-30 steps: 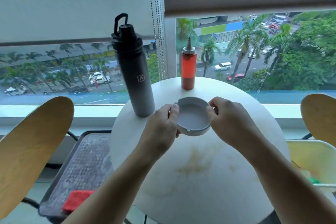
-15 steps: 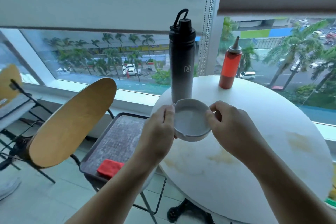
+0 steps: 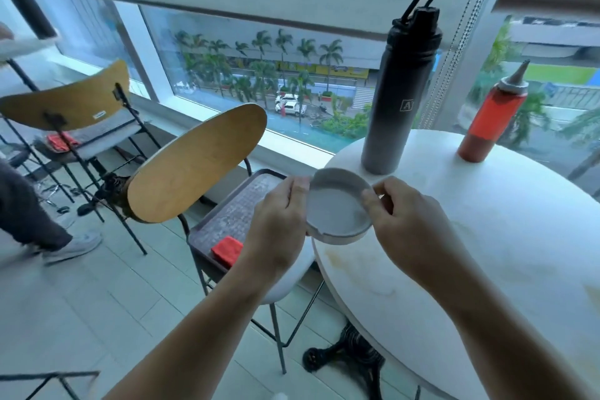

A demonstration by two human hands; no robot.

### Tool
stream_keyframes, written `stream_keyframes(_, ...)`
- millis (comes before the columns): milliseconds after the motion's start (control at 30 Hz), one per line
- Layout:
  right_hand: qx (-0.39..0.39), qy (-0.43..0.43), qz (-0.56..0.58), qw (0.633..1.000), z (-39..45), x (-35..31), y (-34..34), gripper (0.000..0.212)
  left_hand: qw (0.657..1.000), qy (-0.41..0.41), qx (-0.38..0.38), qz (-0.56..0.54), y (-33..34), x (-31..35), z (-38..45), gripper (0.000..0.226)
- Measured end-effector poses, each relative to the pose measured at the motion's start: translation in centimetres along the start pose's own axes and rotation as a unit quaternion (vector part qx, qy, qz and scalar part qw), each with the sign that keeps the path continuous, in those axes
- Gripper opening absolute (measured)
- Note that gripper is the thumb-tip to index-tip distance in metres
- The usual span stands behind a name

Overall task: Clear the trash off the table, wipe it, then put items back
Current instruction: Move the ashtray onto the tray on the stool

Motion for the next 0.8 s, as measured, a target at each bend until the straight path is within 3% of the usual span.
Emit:
stream_keyframes(467,0.003,0.035,-0.002,0.999,4.2,-2.6,6.3,0.023,0.999,0.025,-0.041,-0.011,-4.3,-4.1,7.1,0.038)
stream_keyframes(800,0.041,0.100,-0.013,0.994,8.9,-5.7,16.4,0.020,0.993,0.013,-0.119,-0.020,-10.1,-10.3,15.6,0.038)
Point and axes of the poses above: each hand's wrist, its own z-axis towards the middle knuckle, its own y-axis out of the palm, x = y × z, the point moved 8 cm from there along z, towards the middle knuckle, and after that the axes turned 7 degrees about -y, right-handed, at the moved point
